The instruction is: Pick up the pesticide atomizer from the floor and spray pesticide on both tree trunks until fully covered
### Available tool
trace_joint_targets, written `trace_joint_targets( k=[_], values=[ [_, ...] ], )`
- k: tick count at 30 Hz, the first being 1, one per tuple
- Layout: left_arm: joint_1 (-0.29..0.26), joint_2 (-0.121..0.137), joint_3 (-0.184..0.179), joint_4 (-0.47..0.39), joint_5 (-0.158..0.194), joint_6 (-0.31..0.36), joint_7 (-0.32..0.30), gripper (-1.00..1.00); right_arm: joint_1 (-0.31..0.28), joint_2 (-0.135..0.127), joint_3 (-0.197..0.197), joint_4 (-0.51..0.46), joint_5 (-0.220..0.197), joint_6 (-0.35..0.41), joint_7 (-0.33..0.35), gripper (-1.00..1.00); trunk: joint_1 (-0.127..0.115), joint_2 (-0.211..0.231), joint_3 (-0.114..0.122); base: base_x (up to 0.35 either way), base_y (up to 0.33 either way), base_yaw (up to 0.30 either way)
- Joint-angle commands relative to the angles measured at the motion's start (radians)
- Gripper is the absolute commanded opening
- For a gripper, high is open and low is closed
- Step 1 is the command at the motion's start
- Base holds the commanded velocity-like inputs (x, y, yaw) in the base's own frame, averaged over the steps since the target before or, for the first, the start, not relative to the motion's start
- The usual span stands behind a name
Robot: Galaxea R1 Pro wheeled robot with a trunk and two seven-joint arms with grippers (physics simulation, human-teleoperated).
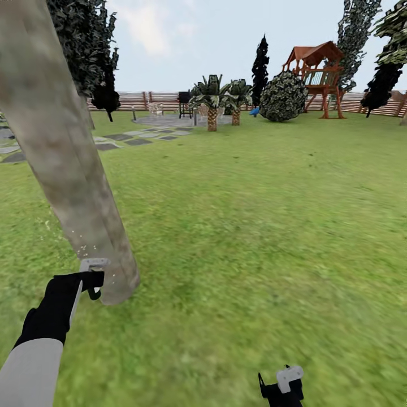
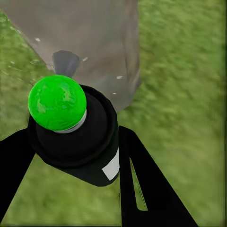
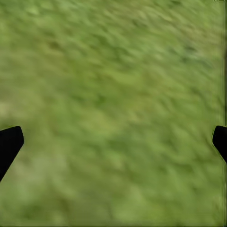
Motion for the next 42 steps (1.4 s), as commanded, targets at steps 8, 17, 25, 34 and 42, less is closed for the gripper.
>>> trace_joint_targets(
  k=[8,17,25,34,42],
  values=[
    [-0.001,0.000,0.003,0.000,-0.003,0.000,0.004,-1.00,0.000,0.000,0.000,0.000,0.000,0.000,0.000,1.00,0.000,0.000,0.000,0.089,-0.272,0.234],
    [-0.012,0.005,0.005,-0.003,-0.003,-0.002,0.008,-1.00,0.000,0.000,-0.001,-0.001,0.000,0.000,0.000,1.00,0.000,0.000,0.000,0.140,-0.266,0.052],
    [-0.003,0.000,0.008,-0.052,-0.003,-0.003,0.010,-1.00,0.000,0.000,0.000,-0.002,0.000,0.000,0.000,1.00,0.000,0.000,0.000,0.116,-0.266,0.000],
    [0.026,0.023,0.115,-0.018,-0.003,-0.015,0.068,-1.00,0.000,0.000,0.000,-0.002,0.000,0.000,0.000,1.00,0.000,0.000,0.000,0.054,-0.266,0.207],
    [0.043,0.003,0.112,0.063,0.005,-0.015,0.085,-1.00,0.000,0.000,0.000,-0.002,0.000,0.000,0.000,1.00,0.000,0.000,0.000,0.001,-0.266,0.278]
  ],
)
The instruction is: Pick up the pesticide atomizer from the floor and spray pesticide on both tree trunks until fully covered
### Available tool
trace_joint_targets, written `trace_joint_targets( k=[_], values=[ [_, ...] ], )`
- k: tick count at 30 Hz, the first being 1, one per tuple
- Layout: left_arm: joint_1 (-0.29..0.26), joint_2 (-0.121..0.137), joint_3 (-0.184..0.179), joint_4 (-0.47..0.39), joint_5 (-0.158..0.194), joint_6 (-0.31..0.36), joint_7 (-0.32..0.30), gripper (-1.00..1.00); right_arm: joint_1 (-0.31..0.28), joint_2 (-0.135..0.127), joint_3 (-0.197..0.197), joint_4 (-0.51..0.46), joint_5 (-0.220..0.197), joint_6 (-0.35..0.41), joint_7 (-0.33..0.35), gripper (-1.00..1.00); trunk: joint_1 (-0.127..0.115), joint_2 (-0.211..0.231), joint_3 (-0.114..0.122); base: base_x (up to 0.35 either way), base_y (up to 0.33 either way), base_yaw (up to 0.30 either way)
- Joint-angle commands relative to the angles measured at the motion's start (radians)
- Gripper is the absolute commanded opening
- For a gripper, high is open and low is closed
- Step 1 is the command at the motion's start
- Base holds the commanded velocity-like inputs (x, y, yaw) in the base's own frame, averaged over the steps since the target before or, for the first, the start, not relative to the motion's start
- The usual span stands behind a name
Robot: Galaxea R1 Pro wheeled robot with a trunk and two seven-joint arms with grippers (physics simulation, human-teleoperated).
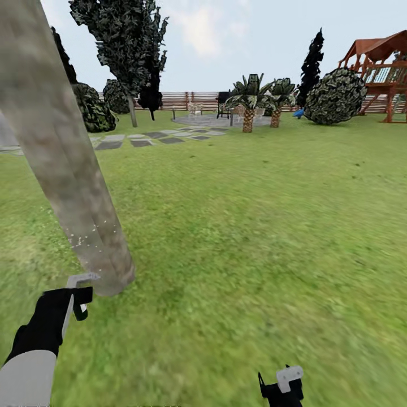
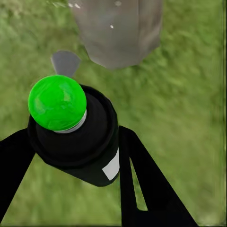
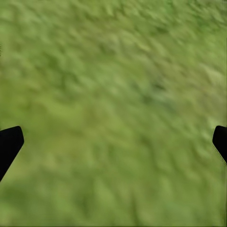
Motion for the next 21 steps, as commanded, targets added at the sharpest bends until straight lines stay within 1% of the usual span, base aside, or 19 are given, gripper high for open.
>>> trace_joint_targets(
  k=[1,2,3,5,6,7,8,9,10,12,13,15,16,18,19,21],
  values=[
    [-0.003,-0.005,-0.027,0.003,-0.006,0.002,0.002,-1.00,0.000,0.000,0.000,0.000,0.000,0.000,0.000,1.00,0.000,0.000,0.000,0.038,-0.266,0.278],
    [-0.005,-0.008,-0.046,0.004,-0.005,0.004,0.003,-1.00,0.000,0.000,0.000,0.000,0.000,0.000,0.000,1.00,0.000,0.000,0.000,0.060,-0.266,0.278],
    [-0.006,-0.007,-0.057,0.004,-0.004,0.006,0.004,-1.00,0.000,0.000,0.000,0.000,0.000,0.000,0.000,1.00,0.000,0.000,0.000,0.078,-0.266,0.277],
    [-0.005,0.005,-0.052,0.005,-0.005,0.007,0.001,-1.00,0.000,0.000,0.000,0.000,0.000,0.000,0.000,1.00,0.000,0.000,0.000,0.087,-0.266,0.126],
    [-0.001,0.015,-0.042,0.006,-0.007,0.007,-0.002,-1.00,0.000,0.000,0.000,0.000,0.000,0.000,0.000,1.00,0.000,0.000,0.000,0.091,-0.266,0.050],
    [0.003,0.030,-0.027,0.007,-0.007,0.007,-0.004,-1.00,0.000,0.000,0.000,0.000,0.000,0.000,0.000,1.00,0.000,0.000,0.000,0.095,-0.266,0.026],
    [0.006,0.058,-0.004,0.014,-0.006,0.007,-0.007,-1.00,0.000,0.000,0.000,0.000,0.000,0.000,0.001,1.00,0.000,0.000,0.000,0.105,-0.266,0.008],
    [0.008,0.066,0.004,0.030,-0.006,0.005,-0.007,-1.00,0.000,0.000,0.000,0.000,0.000,0.000,0.001,1.00,0.000,0.000,0.000,0.110,-0.266,0.004],
    [0.008,0.068,0.005,0.045,-0.005,0.003,-0.007,-1.00,0.000,0.000,0.000,0.000,0.000,0.000,0.001,1.00,0.000,0.000,0.000,0.113,-0.266,0.002],
    [0.009,0.063,0.003,0.066,-0.006,0.000,-0.005,-1.00,0.000,0.001,0.000,0.000,0.000,0.000,0.001,1.00,0.000,0.000,0.000,0.114,-0.266,0.001],
    [0.008,0.053,-0.003,0.078,-0.005,0.000,-0.005,-1.00,0.000,0.001,0.000,0.000,0.000,0.000,0.001,1.00,0.000,0.000,0.000,0.115,-0.266,0.008],
    [0.001,0.022,-0.010,0.084,-0.006,0.000,-0.004,-1.00,0.000,0.001,0.000,0.000,0.000,0.000,0.001,1.00,0.000,0.000,0.000,0.115,-0.266,0.138],
    [-0.002,0.014,-0.013,0.085,-0.006,0.000,-0.004,-1.00,0.000,0.001,0.000,0.000,0.000,0.000,0.001,1.00,0.000,0.000,0.000,0.115,-0.266,0.239],
    [-0.006,0.024,-0.007,0.075,-0.006,0.002,-0.006,-1.00,0.000,0.001,0.000,0.001,0.000,0.000,0.001,1.00,0.000,0.000,0.000,0.115,-0.266,0.272],
    [-0.006,0.034,-0.005,0.071,-0.007,0.002,-0.005,-1.00,0.000,0.001,0.000,0.001,0.000,0.000,0.002,1.00,0.000,0.000,0.000,0.119,-0.266,0.276],
    [-0.005,0.062,-0.003,0.067,-0.005,0.003,-0.005,-1.00,0.000,0.001,0.000,0.001,0.000,0.000,0.002,1.00,0.000,0.000,0.000,0.136,-0.264,0.252]
  ],
)
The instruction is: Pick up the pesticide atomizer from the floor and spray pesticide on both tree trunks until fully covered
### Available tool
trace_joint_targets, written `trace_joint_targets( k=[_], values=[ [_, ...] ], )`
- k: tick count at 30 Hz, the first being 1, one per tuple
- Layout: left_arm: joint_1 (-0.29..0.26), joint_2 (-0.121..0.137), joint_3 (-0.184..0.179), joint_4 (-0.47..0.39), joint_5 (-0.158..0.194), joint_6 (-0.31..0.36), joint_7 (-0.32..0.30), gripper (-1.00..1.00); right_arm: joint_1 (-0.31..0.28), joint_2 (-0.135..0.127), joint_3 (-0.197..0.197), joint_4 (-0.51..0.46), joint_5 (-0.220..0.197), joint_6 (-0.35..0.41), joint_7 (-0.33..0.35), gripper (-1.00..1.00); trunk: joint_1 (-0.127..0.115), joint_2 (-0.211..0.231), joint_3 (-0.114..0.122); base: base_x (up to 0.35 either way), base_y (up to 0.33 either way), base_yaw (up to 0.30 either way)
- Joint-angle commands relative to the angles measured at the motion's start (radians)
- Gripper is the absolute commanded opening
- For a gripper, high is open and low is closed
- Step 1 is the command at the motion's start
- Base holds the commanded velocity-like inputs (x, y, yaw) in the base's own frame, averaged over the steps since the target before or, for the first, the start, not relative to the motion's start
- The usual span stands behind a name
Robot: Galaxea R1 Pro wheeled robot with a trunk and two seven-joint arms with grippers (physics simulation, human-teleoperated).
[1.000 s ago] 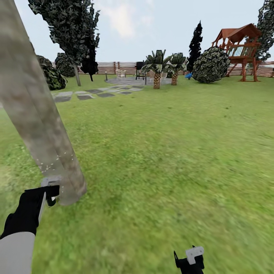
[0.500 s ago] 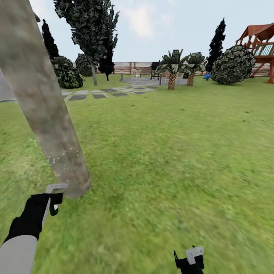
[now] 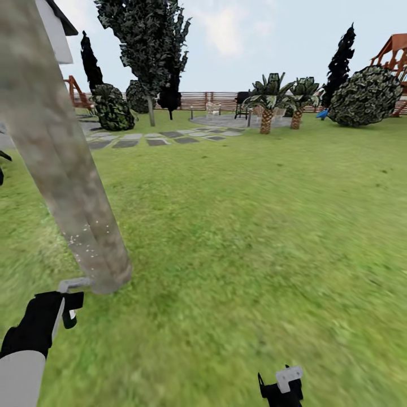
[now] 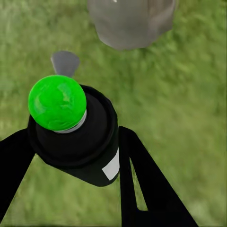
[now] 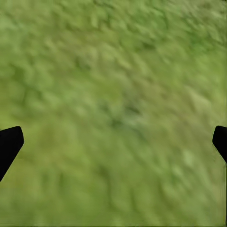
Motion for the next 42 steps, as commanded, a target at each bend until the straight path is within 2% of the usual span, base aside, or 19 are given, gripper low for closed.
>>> trace_joint_targets(
  k=[1,5,6,8,10,13,14,17,21,23,27,34,42],
  values=[
    [0.001,0.007,0.001,-0.001,0.006,0.001,0.000,-1.00,0.000,0.000,0.000,0.000,0.000,0.000,0.000,1.00,0.000,0.000,0.000,0.148,-0.262,0.125],
    [0.007,0.002,0.000,0.011,0.007,-0.003,0.000,-1.00,0.000,0.000,0.000,0.000,0.000,0.000,0.000,1.00,0.000,0.000,0.000,0.155,-0.257,0.031],
    [0.008,-0.007,-0.003,0.014,0.007,-0.004,0.000,-1.00,0.000,0.000,0.000,0.000,0.000,0.000,0.000,1.00,0.000,0.000,0.000,0.162,-0.249,0.004],
    [0.003,-0.048,-0.007,0.014,0.007,-0.007,0.000,-1.00,0.000,0.000,0.000,0.000,0.000,0.000,0.000,1.00,0.000,0.000,0.000,0.176,-0.238,0.005],
    [0.000,-0.057,-0.009,0.007,0.007,-0.007,0.000,-1.00,0.000,0.000,0.000,0.000,0.000,0.000,0.000,1.00,0.000,0.000,0.000,0.186,-0.231,0.091],
    [0.008,-0.050,-0.003,0.011,0.007,-0.013,-0.002,-1.00,0.000,0.000,0.000,0.000,0.000,0.000,0.000,1.00,0.000,0.000,0.000,0.221,-0.200,0.239],
    [0.013,-0.047,-0.003,0.014,0.005,-0.046,-0.001,-1.00,0.000,0.000,0.000,0.000,0.000,0.000,0.000,1.00,0.000,0.000,0.000,0.201,-0.095,0.272],
    [0.015,-0.055,-0.004,0.018,0.005,-0.108,0.010,-1.00,0.000,0.000,0.000,0.000,0.000,0.000,0.000,1.00,0.000,0.000,0.000,0.068,-0.030,0.276],
    [0.014,-0.064,0.003,0.036,0.009,-0.122,0.013,-1.00,0.000,0.001,0.001,0.000,0.001,0.000,0.000,1.00,0.000,0.000,0.000,0.005,-0.002,0.278],
    [0.014,-0.064,0.008,0.086,0.048,-0.173,0.014,-1.00,0.000,0.002,0.001,0.000,0.001,0.000,0.000,1.00,0.000,0.000,0.000,0.000,0.000,0.278],
    [0.016,-0.044,0.008,0.144,0.062,-0.220,0.042,-1.00,0.000,0.000,0.001,0.000,0.002,0.000,0.000,1.00,0.000,0.000,0.000,0.000,0.000,0.122],
    [0.019,-0.051,0.005,0.142,0.063,-0.229,0.062,-1.00,0.000,-0.001,0.000,0.000,0.001,0.000,-0.001,1.00,0.000,0.000,0.000,0.018,-0.011,0.004],
    [0.022,-0.055,0.000,0.133,0.062,-0.229,0.066,-1.00,0.000,0.000,0.001,0.000,0.001,0.000,-0.001,1.00,0.000,0.000,0.000,0.225,-0.151,0.004]
  ],
)
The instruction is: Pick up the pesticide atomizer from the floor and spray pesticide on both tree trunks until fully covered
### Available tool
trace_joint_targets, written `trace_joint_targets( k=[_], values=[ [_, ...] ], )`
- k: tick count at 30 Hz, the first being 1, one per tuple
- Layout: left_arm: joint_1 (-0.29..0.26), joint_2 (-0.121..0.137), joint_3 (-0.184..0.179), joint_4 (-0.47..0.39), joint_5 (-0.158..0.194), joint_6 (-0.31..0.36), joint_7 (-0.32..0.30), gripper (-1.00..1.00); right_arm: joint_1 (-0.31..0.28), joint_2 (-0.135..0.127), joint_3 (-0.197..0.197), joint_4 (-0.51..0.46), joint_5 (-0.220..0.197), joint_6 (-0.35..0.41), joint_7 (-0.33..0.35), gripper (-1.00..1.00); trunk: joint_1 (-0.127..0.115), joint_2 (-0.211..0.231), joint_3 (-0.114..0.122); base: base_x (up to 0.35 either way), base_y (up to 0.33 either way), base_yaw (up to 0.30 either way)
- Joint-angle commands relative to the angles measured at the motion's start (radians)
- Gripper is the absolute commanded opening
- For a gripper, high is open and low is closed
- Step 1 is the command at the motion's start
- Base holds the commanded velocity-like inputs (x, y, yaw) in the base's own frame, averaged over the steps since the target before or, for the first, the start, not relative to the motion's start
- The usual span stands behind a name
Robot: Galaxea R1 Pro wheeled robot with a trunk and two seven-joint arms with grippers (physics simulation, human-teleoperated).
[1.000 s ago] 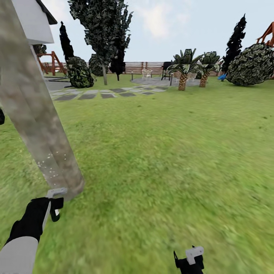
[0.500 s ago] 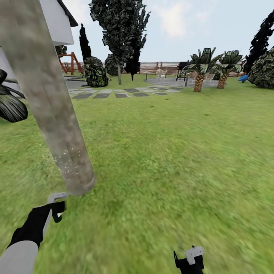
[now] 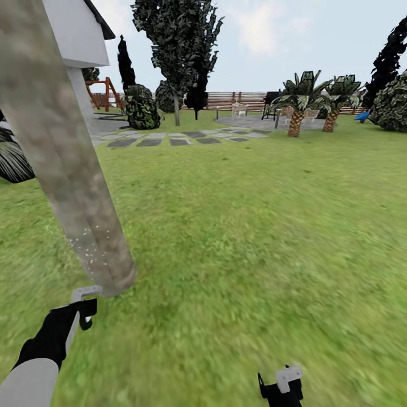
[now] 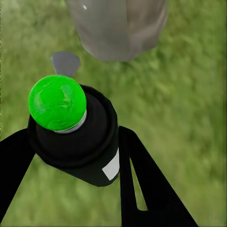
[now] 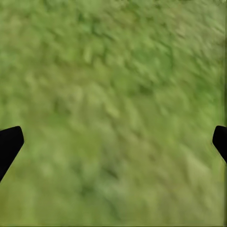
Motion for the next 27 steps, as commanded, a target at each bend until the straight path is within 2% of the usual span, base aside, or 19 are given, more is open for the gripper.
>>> trace_joint_targets(
  k=[1,5,17,27],
  values=[
    [0.009,0.002,0.001,-0.001,0.000,0.000,0.000,-1.00,0.000,0.001,0.000,0.000,0.000,0.000,0.000,1.00,0.000,0.000,0.000,0.241,-0.163,0.101],
    [0.057,0.001,0.002,-0.026,0.005,0.000,0.002,-1.00,0.000,0.002,0.000,0.000,0.000,0.000,0.001,1.00,0.000,0.000,0.000,0.206,-0.189,0.226],
    [0.063,-0.006,-0.002,-0.029,0.005,0.000,0.001,-1.00,0.000,0.000,0.000,0.000,0.000,0.000,0.001,1.00,0.000,0.000,0.000,0.079,-0.263,0.267],
    [0.063,-0.006,-0.002,-0.025,0.006,0.000,0.001,-1.00,0.000,0.000,0.000,0.000,0.000,0.000,0.001,1.00,0.000,0.000,0.000,0.265,-0.161,0.017]
  ],
)
